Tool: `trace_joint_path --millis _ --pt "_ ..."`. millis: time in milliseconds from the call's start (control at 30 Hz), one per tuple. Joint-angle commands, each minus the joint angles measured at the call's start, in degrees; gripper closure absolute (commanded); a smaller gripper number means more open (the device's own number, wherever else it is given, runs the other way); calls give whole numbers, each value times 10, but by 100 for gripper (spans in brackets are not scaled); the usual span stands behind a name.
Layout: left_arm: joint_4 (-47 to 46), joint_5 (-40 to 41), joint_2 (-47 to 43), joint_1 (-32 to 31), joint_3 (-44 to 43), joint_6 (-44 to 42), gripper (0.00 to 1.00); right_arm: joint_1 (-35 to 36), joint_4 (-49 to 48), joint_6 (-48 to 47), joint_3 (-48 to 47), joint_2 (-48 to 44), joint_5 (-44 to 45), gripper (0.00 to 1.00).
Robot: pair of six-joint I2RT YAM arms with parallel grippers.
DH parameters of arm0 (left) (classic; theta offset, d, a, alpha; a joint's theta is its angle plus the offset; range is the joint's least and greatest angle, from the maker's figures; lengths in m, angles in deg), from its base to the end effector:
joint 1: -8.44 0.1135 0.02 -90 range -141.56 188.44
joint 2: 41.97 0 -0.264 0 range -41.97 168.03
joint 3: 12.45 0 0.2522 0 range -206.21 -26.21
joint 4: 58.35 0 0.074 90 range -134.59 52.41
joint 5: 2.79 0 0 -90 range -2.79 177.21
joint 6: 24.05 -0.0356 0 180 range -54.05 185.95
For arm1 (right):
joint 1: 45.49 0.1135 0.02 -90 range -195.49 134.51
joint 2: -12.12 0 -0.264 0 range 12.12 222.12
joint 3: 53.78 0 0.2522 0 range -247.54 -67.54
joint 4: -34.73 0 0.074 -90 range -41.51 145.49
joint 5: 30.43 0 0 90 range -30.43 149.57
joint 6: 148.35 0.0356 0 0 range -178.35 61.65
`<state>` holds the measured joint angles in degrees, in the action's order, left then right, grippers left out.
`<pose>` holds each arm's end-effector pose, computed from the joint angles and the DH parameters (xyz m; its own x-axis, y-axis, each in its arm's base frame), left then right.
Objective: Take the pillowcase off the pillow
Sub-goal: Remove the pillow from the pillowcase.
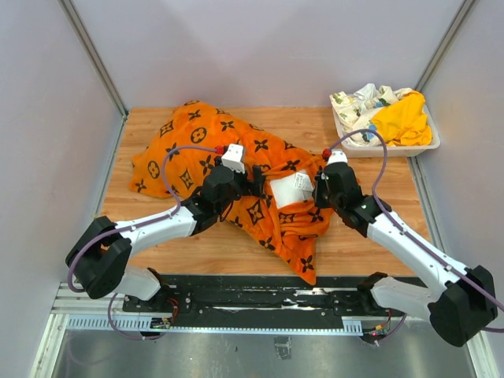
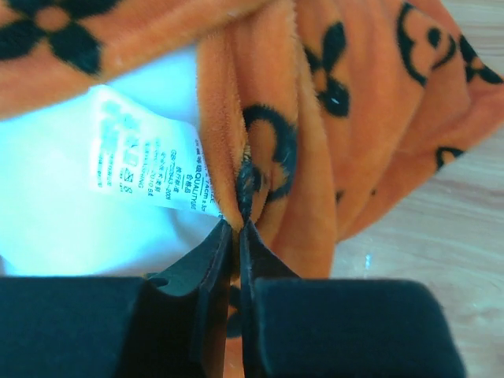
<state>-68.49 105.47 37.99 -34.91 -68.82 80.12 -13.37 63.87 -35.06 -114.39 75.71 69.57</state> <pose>0.2330 -0.2047 0.2475 -0.2693 -0.0654 -0.9608 0.3758 0.9115 -0.1674 0.2123 0.1260 0.2789 -0.5714 0.1010 -0.8144 -0.1885 0.9497 0.2501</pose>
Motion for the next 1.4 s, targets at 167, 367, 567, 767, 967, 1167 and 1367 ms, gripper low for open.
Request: trace_joint_path --millis 167,367,567,767,967,1167,1367 --pt "67 62 6 1 0 -14 4 -69 89 -3 86 -140 70 99" --pt "88 54 -36 1 -7 -27 2 -121 95 8 103 -174 32 99" --pt "116 -68 -99 -31 -59 -96 1 -121 74 12 99 -159 3 99" --pt "82 -251 -106 -82 -106 -125 1 -121 61 19 102 -149 -13 99" --pt "34 -313 -10 -130 -100 -83 1 -121 64 23 115 -164 -8 99" --pt "-27 -117 70 -140 -52 -32 1 -121 80 22 120 -195 4 99" --pt "-46 36 101 -140 -43 -8 1 -121 76 27 136 -203 -6 99"
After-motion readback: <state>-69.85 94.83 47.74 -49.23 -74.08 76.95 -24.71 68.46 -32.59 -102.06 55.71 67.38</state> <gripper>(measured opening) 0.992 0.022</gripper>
